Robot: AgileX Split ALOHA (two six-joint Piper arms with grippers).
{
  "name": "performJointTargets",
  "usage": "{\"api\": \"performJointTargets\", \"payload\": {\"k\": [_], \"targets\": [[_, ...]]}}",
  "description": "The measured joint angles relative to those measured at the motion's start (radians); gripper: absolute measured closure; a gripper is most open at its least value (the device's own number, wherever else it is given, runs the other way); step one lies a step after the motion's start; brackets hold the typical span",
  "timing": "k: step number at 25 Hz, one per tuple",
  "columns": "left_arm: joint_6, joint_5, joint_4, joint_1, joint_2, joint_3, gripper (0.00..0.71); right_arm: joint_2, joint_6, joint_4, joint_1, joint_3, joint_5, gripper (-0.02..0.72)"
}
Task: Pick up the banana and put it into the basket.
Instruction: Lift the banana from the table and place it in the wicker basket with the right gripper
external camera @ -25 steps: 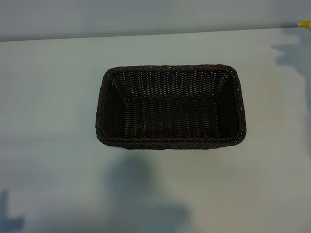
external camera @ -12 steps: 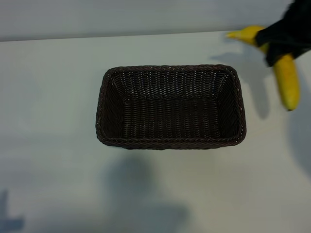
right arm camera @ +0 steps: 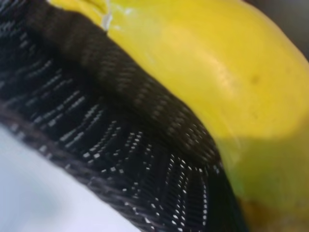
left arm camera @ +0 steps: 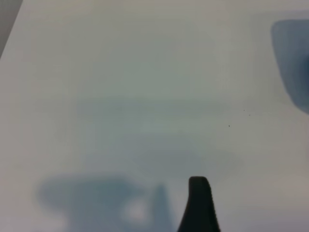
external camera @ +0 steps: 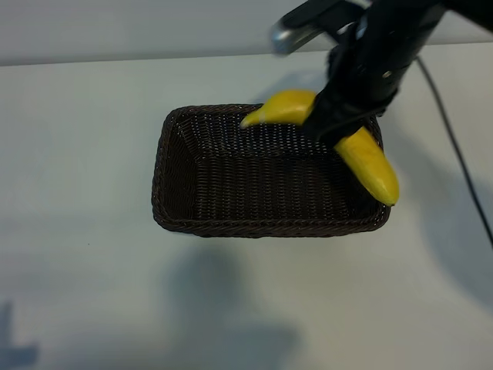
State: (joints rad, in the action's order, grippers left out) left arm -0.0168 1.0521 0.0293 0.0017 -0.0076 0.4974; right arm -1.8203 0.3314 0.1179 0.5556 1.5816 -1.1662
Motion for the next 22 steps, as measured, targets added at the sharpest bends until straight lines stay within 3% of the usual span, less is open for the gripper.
{"api": "performJointTargets", "payload": {"k": [5, 6, 8, 11, 22], "targets": [[0.001, 0.000, 0.000, 0.000, 0.000, 0.000, 0.136, 0.000, 0.418, -0.010, 0.096, 0.000, 0.088, 0.279], [0.001, 0.000, 0.000, 0.000, 0.000, 0.000, 0.136, 0.000, 0.488, -0.010, 0.106, 0.000, 0.116, 0.279], [0.001, 0.000, 0.000, 0.000, 0.000, 0.000, 0.136, -0.001, 0.559, -0.010, 0.120, 0.000, 0.167, 0.279], [0.003, 0.000, 0.000, 0.000, 0.000, 0.000, 0.136, -0.014, 0.578, -0.010, 0.122, 0.000, 0.218, 0.279], [0.003, 0.000, 0.000, 0.000, 0.000, -0.001, 0.136, -0.179, 0.557, -0.017, 0.122, 0.000, 0.271, 0.279]]}}
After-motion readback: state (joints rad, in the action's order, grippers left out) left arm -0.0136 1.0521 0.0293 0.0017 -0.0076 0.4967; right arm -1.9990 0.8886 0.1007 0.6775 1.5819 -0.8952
